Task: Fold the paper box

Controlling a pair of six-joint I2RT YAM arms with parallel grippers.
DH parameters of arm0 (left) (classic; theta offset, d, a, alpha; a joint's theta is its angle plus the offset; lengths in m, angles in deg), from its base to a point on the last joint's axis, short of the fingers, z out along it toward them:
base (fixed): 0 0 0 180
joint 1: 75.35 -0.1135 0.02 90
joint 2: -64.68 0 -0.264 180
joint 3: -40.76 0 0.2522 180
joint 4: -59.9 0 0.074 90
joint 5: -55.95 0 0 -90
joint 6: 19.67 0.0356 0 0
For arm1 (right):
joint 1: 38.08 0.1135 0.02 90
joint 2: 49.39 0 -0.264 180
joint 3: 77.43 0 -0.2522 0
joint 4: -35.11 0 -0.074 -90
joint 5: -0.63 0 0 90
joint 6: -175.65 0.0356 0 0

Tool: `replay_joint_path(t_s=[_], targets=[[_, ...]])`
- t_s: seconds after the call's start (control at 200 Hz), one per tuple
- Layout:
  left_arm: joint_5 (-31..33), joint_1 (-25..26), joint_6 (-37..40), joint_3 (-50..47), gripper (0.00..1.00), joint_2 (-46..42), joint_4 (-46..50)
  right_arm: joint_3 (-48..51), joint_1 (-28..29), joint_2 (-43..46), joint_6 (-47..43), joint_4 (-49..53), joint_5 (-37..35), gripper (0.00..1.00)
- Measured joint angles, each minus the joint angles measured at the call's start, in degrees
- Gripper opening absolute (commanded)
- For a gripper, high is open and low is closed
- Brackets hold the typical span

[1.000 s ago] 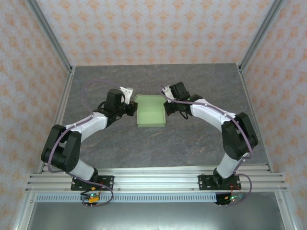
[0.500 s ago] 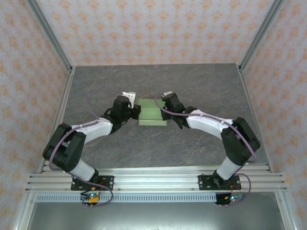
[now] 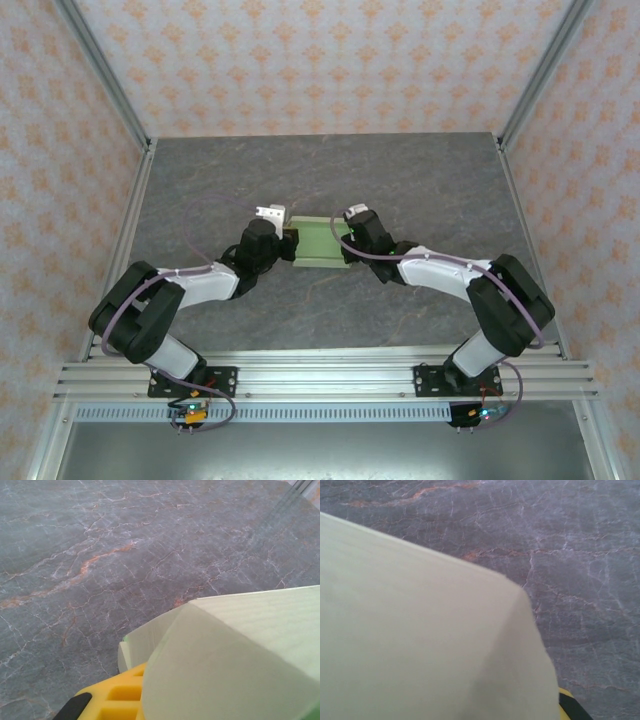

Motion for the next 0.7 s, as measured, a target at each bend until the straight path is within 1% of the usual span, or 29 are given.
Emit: replay_joint_path(t_s=[0.145,0.34,0.425,0.701], targets=[[-0.1,0.2,-1.1,0.1,0.1,-0.3,0.8,0.6,0.0,0.1,0.2,-0.7,0.3,0.13],[0.8,1.4,-1.1,3.6,0.1,-2.3,9.6,0.8,0.0,0.1,0.1,-1.2,0.3,0.13],[0.9,1.4,-1.8,4.5,0.1,-2.5,11.8,0.8,0.0,0.1,0.1,-1.2,0.3,0.13],[0.9,1.7,-7.4,4.6,0.1,-1.7,11.1,0.9,0.0,0.1,0.1,-1.6,0.5,0.13]])
